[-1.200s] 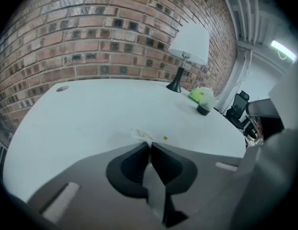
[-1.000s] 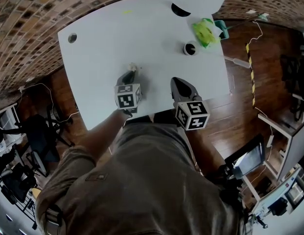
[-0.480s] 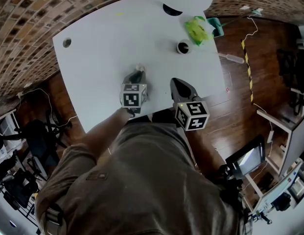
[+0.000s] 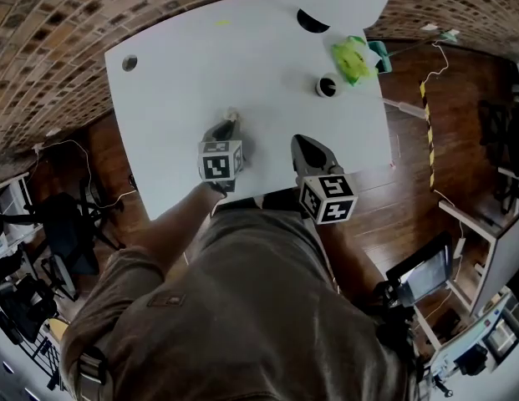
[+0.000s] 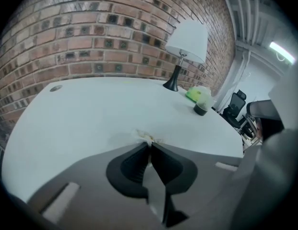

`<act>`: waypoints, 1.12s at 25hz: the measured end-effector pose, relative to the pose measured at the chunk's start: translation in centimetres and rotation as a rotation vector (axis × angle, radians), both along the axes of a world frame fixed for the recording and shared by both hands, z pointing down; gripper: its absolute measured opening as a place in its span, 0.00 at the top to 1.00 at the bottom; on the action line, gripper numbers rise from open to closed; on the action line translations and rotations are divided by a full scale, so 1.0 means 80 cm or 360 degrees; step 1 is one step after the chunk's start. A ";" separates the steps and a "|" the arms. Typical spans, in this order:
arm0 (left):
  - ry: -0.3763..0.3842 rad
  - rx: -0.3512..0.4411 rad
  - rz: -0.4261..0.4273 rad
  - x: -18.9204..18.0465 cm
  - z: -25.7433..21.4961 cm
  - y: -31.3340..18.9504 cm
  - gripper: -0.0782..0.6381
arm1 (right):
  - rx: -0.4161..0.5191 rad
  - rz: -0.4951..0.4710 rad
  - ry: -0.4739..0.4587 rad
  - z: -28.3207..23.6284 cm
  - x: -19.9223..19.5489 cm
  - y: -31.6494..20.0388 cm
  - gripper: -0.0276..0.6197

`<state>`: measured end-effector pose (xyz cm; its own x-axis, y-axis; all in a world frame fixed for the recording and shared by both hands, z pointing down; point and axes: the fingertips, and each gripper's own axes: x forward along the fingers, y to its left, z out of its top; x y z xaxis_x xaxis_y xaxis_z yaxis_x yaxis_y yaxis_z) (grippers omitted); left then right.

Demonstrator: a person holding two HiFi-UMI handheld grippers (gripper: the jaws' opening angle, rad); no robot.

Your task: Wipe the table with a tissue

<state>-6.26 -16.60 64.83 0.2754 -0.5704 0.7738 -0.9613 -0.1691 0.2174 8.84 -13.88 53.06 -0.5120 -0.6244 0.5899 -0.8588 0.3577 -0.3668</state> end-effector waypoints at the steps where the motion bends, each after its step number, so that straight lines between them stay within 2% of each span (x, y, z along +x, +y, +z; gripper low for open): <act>1: -0.0011 -0.0002 -0.0032 -0.012 0.000 0.001 0.86 | 0.0002 -0.0013 -0.0005 0.000 -0.005 0.000 0.94; 6: -0.0062 -0.0014 -0.0169 -0.065 0.001 0.006 0.86 | 0.0014 -0.0053 -0.0023 -0.003 -0.026 -0.001 0.94; 9: -0.0078 -0.0013 -0.0186 -0.076 0.003 0.005 0.86 | 0.0022 -0.0047 -0.0022 -0.005 -0.027 -0.001 0.94; 14: -0.0063 0.0006 -0.0054 -0.038 -0.003 -0.004 0.86 | 0.0019 0.0018 -0.0003 -0.006 -0.009 0.003 0.94; 22: 0.0018 -0.0020 0.0284 0.062 0.002 0.006 0.86 | 0.0009 0.0128 0.0011 -0.001 0.026 0.010 0.94; 25: 0.0024 -0.0032 0.0295 0.067 0.002 0.012 0.86 | 0.0011 0.0132 0.0004 -0.001 0.028 0.012 0.94; 28: 0.0009 -0.0031 0.0227 0.048 0.000 0.014 0.86 | 0.0016 0.0102 -0.0005 -0.003 0.020 0.013 0.94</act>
